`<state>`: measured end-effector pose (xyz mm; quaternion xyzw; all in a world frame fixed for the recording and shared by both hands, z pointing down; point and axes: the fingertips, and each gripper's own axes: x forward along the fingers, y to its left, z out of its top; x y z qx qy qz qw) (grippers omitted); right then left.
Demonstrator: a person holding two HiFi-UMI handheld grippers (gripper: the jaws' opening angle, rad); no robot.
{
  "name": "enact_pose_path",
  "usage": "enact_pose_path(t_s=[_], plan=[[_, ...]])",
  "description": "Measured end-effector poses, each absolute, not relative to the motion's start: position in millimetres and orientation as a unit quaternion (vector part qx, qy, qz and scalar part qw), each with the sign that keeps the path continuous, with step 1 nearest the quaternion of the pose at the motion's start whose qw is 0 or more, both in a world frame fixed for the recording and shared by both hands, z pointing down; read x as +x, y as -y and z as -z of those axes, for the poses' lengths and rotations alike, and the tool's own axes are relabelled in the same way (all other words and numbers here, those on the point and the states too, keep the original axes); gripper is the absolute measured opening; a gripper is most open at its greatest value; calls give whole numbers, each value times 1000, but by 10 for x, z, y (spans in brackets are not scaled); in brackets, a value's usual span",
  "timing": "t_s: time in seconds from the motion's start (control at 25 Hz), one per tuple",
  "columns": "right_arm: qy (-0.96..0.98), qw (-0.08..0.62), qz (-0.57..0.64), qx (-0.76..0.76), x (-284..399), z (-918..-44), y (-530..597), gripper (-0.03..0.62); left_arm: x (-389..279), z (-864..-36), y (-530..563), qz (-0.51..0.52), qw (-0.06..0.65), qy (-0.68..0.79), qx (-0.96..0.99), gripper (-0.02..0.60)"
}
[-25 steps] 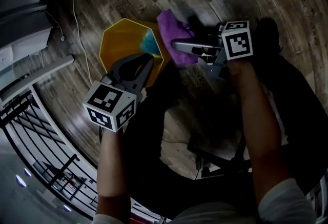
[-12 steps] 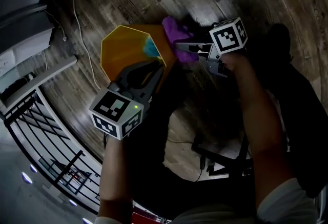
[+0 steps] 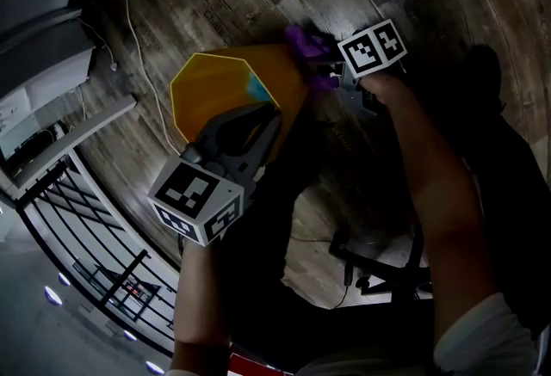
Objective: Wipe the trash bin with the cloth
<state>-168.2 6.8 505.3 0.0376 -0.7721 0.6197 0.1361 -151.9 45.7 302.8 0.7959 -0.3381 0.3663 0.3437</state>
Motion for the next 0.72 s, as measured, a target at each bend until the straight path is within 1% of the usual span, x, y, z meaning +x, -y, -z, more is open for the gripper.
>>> enact_pose_path(t_s=[0.32, 0.6, 0.72], plan=[[762, 198, -611, 88, -1680, -5488, -107, 184, -1499, -2996, -428, -363, 345, 338, 797, 32], [762, 302, -557, 135, -1639, -5767, -139, 184, -1465, -3009, -398, -361, 340, 341, 799, 32], [769, 308, -539, 153, -1571, -5684, -99, 184, -1470, -3023, -406, -361, 337, 342, 800, 32]])
